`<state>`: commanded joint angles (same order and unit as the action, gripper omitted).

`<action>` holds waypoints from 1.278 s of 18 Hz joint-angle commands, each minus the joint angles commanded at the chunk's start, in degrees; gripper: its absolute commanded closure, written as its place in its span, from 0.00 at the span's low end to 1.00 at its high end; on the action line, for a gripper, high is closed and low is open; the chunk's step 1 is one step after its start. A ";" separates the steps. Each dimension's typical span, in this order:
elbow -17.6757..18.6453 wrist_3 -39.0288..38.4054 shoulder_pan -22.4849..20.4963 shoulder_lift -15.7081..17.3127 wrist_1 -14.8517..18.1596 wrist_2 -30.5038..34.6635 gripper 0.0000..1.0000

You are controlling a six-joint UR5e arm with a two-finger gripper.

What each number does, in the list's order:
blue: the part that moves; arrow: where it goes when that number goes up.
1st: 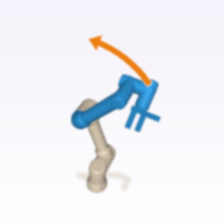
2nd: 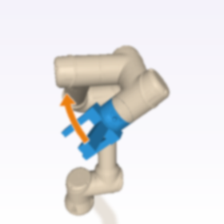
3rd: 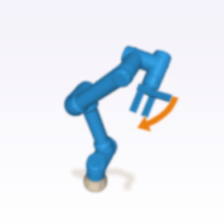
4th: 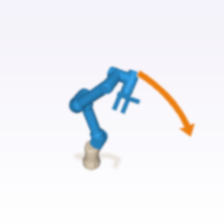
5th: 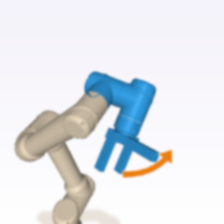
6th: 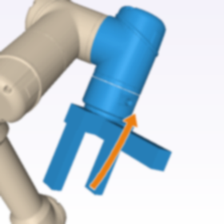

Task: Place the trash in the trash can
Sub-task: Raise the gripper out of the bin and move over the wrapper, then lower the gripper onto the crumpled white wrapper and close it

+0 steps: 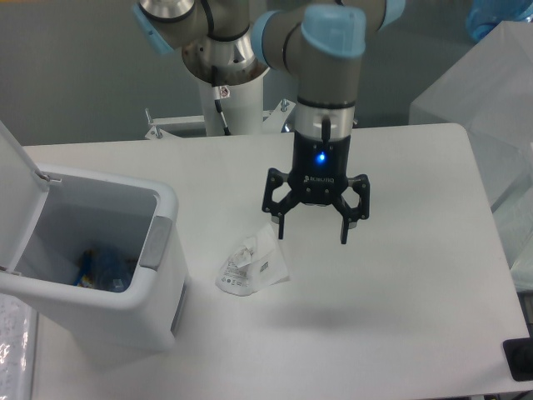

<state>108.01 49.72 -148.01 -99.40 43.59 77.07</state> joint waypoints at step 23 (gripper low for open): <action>5.73 7.06 7.30 -10.20 -0.70 7.13 0.17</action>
<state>113.73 56.78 -140.71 -109.60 42.89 84.20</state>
